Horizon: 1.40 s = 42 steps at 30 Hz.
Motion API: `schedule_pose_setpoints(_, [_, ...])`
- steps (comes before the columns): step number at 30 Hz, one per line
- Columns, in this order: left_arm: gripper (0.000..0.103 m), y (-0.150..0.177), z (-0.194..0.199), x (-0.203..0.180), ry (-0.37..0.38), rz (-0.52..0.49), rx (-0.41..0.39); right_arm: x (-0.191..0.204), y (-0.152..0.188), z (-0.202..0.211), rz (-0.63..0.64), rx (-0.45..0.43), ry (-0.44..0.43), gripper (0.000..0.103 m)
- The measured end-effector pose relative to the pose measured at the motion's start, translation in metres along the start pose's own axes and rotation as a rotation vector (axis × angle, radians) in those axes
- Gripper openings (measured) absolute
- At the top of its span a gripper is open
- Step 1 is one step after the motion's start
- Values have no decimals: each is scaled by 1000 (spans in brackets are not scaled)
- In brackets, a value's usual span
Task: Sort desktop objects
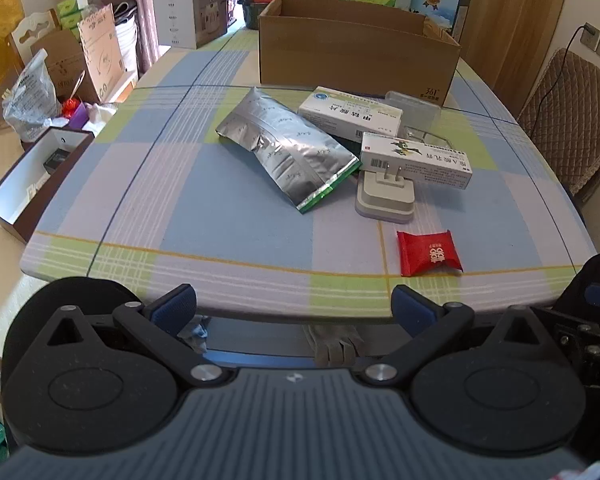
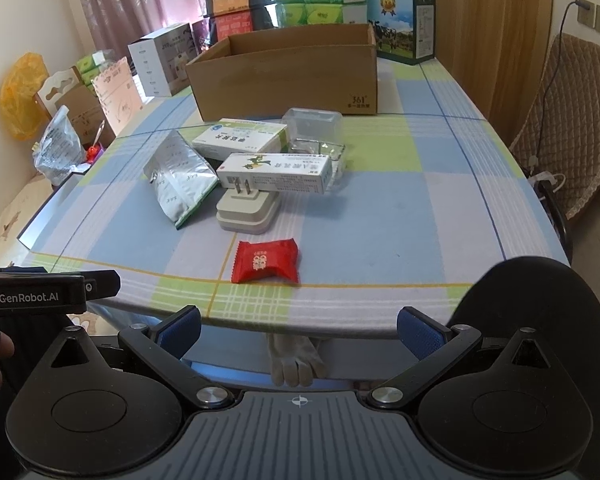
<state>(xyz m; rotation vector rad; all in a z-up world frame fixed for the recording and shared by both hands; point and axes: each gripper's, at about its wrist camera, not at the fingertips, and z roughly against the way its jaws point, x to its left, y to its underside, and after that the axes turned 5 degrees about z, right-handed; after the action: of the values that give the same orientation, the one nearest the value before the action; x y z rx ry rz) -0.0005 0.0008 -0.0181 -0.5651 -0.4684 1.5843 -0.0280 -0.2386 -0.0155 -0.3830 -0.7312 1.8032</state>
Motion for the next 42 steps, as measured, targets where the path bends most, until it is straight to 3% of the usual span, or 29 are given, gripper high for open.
schedule_pose_setpoints(15, [102, -17, -13, 14, -2, -1, -26, 20, -25, -24, 95, -109, -23, 101])
schedule_pose_setpoints(31, [102, -44, -49, 13, 33, -39, -37, 20, -27, -74, 44, -88, 25, 101])
schedule_pose_setpoints(42, [102, -47, -69, 15, 69, -69, -2, 31, -16, -104, 68, -71, 68, 100])
